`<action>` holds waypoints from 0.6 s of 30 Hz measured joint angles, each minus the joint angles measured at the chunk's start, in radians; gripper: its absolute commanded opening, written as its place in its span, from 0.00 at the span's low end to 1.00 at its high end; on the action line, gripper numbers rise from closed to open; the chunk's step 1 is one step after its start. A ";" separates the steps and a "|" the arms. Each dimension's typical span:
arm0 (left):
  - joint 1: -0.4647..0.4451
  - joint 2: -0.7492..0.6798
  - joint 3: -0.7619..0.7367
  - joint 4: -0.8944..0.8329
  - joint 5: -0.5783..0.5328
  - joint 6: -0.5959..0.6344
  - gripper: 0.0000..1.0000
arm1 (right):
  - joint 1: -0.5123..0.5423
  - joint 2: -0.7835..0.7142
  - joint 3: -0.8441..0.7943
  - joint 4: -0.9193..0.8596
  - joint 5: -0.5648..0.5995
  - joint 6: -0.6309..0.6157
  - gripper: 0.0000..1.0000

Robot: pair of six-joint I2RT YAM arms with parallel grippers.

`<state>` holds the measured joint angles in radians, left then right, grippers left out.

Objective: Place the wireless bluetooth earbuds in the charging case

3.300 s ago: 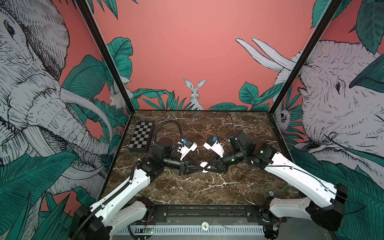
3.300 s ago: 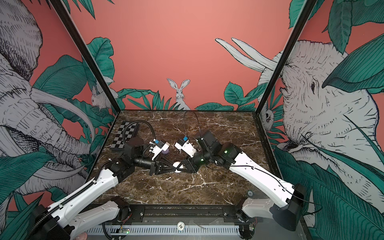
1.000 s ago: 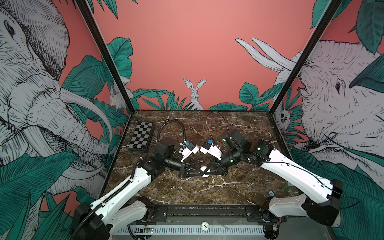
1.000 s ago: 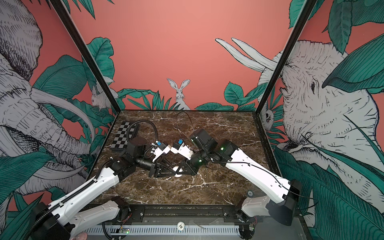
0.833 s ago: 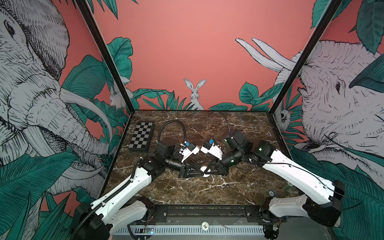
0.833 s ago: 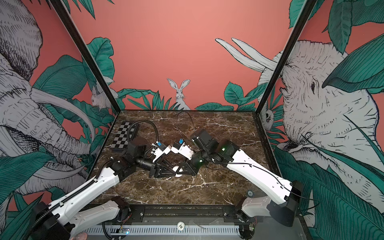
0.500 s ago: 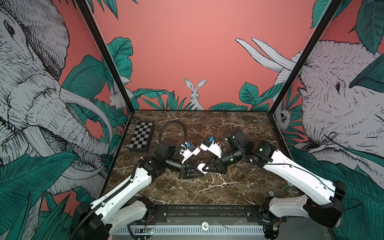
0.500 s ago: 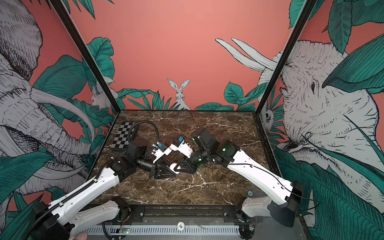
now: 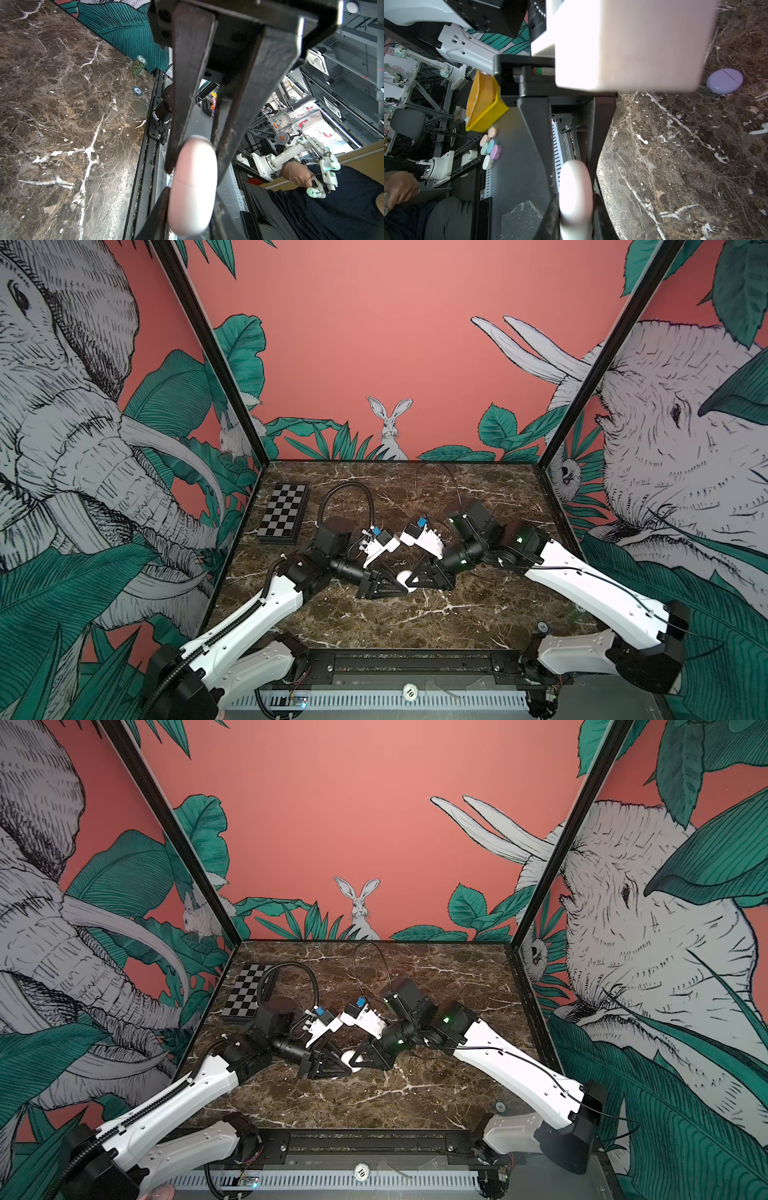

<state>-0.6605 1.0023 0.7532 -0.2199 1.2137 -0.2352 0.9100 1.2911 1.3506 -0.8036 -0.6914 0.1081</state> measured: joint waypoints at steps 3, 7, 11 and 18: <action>0.000 0.002 0.002 -0.006 -0.001 0.001 0.29 | 0.002 0.003 0.000 0.001 -0.003 0.000 0.00; 0.000 0.006 0.005 -0.009 -0.001 0.000 0.25 | 0.007 0.005 0.000 0.002 -0.002 0.001 0.00; 0.000 0.006 0.005 -0.010 0.001 0.004 0.19 | 0.008 0.005 0.000 0.002 -0.002 0.005 0.00; 0.000 0.006 0.005 -0.011 0.001 0.004 0.00 | 0.010 0.008 0.000 0.002 0.000 0.009 0.17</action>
<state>-0.6605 1.0080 0.7586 -0.2306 1.2144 -0.2310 0.9199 1.2991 1.3506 -0.8017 -0.6918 0.1169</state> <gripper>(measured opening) 0.237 0.194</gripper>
